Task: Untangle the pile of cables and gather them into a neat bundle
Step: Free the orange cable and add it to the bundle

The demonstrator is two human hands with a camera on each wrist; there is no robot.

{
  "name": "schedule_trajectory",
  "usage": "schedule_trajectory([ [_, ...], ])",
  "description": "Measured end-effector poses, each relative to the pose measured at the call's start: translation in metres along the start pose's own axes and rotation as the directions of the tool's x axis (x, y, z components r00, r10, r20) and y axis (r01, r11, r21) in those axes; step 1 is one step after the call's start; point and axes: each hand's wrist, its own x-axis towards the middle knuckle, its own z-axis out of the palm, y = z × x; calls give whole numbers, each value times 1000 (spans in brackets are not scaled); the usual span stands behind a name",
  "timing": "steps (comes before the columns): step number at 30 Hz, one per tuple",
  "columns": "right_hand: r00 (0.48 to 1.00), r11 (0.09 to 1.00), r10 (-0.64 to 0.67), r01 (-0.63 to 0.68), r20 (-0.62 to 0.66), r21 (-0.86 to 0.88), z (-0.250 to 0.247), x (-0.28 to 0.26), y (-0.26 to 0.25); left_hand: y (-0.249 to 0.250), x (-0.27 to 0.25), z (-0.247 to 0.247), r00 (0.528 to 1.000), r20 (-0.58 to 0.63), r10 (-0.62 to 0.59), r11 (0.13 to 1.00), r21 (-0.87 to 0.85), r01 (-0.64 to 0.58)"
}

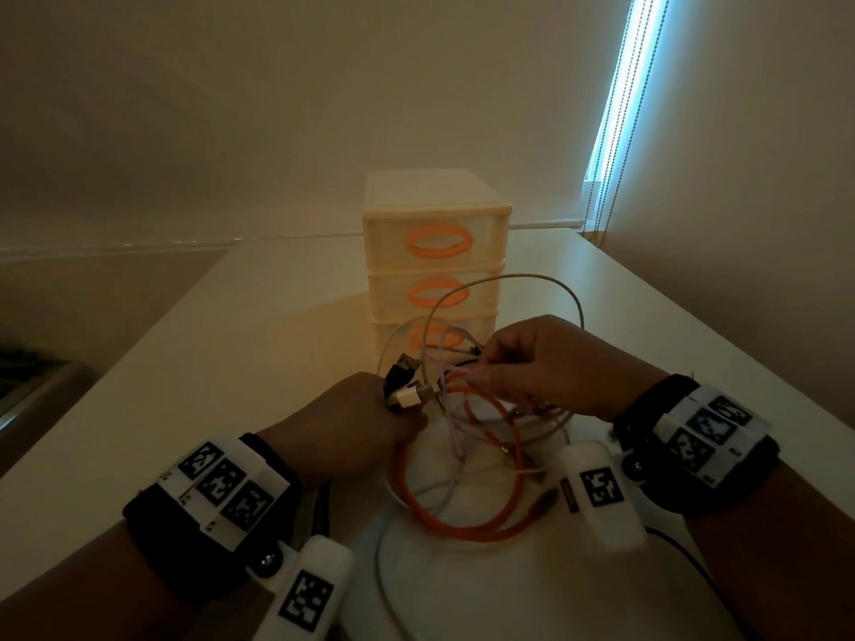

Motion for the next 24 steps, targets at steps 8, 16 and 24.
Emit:
schedule_trajectory([
  [8,964,984,111,-72,243,-165,-21,-11,7,-13,-11,-29,982,-181,-58,979,-204,20],
  [16,998,969,64,-65,-13,-237,-20,-8,13,-20,-10,-39,966,-252,-62,975,-221,5],
  [24,985,932,-4,-59,-172,-358,-26,-5,21,-25,-8,-45,954,-263,-145,947,-317,56],
])
